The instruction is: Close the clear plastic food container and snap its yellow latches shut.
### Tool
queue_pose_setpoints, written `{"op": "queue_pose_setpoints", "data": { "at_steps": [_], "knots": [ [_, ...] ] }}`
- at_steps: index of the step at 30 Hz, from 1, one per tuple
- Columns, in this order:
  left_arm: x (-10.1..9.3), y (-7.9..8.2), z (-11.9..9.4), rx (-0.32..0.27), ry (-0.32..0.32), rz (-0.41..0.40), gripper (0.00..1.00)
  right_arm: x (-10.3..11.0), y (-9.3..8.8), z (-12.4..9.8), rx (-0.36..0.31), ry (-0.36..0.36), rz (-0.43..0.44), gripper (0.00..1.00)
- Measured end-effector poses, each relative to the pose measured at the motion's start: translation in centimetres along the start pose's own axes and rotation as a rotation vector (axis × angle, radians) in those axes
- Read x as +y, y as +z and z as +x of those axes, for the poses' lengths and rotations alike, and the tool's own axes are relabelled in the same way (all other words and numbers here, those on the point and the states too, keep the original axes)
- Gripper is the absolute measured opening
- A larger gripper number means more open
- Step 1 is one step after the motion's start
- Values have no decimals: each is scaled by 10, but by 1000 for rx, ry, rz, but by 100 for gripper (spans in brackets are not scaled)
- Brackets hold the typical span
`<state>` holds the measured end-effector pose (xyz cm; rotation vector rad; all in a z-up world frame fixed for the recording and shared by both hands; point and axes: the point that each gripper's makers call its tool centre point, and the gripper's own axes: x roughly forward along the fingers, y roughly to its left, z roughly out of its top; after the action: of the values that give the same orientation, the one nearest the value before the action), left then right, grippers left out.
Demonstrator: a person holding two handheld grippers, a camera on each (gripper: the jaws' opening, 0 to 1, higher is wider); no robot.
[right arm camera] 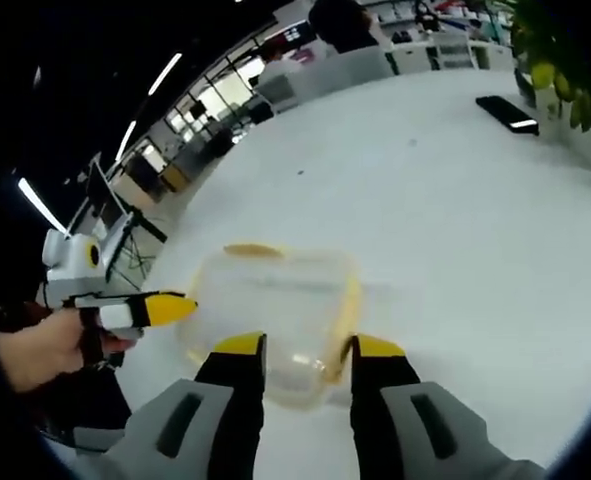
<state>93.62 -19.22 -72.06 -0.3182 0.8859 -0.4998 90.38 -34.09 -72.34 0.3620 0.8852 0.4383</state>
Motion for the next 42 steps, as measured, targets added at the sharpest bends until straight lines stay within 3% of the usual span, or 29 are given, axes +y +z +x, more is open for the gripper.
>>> {"op": "queue_pose_setpoints", "data": {
  "at_steps": [3,6,11,18,28,42],
  "knots": [
    [1,0,1,0,-18,-12,19,1,0,0,13,18,-55,33],
    [1,4,-1,-12,-3,98,20,0,6,0,12,-9,-146,35],
    [-8,14,-4,-21,-37,176,22,0,28,-3,-47,-33,-214,30],
    [-17,21,-7,7,-43,334,22,2,35,-1,-56,-24,-253,29],
    [-33,22,-9,41,-76,493,22,12,43,1,-70,0,-282,28],
    [-49,17,2,137,-151,680,22,28,44,11,-14,80,-404,18]
  ]
}}
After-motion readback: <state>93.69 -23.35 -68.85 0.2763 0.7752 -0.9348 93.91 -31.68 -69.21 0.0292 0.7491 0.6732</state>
